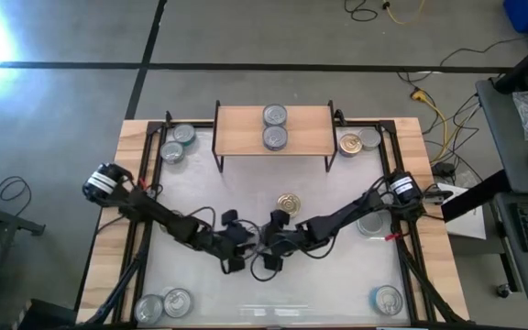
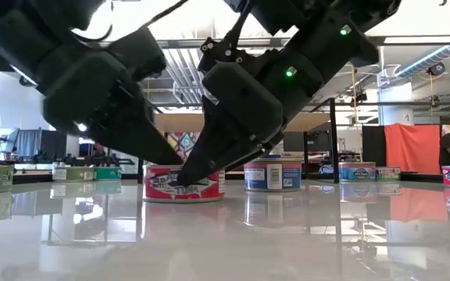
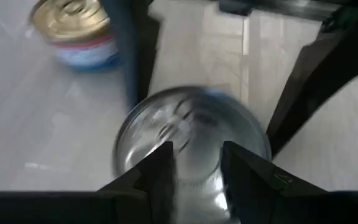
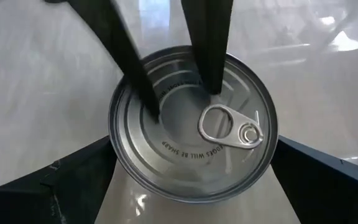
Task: Stack canned seafood by type on shelf
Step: Put the left red tuna can on the shelf
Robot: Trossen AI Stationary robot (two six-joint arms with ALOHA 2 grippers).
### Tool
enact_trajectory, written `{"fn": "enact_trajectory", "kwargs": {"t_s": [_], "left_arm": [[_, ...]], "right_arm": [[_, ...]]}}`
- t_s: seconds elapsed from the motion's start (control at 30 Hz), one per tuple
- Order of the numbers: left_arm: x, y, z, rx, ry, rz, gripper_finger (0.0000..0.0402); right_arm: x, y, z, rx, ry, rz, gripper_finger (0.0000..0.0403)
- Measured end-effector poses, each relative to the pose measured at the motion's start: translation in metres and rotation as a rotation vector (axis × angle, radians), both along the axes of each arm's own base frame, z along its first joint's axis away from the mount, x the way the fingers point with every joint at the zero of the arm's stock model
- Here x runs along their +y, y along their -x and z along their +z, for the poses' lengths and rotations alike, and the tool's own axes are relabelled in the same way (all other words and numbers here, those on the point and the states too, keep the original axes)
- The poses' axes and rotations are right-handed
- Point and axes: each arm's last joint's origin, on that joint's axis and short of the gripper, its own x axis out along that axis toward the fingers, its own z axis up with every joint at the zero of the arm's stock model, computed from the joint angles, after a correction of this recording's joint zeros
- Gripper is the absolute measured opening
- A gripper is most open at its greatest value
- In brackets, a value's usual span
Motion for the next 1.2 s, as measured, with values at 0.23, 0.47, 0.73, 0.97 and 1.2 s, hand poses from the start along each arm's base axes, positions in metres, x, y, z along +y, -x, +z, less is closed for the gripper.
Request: {"fn": "enact_trajectory", "kwargs": {"t_s": [0.23,0.47,0.73,0.97,1.2], "left_arm": [[-0.002,-0.013,0.005,0.01,-0.05,-0.031,0.0127],[0.006,0.011,0.04,0.008,-0.056,-0.043,0.0127],[0.026,0.062,0.029,0.127,0.056,0.093,0.0127],[0.024,0.059,0.002,0.053,0.148,0.087,0.0127],[0.019,0.028,-0.016,0.065,0.06,0.032,0.0127]], "right_arm": [[-0.002,0.0,-0.003,0.018,0.0,0.035,0.04],[-0.003,0.003,-0.008,0.048,0.011,0.049,0.04],[-0.004,0.005,-0.011,0.053,0.015,0.048,0.04],[-0.003,0.004,-0.01,0.037,0.058,0.097,0.04],[-0.003,0.003,-0.009,0.033,0.077,0.111,0.04]]}}
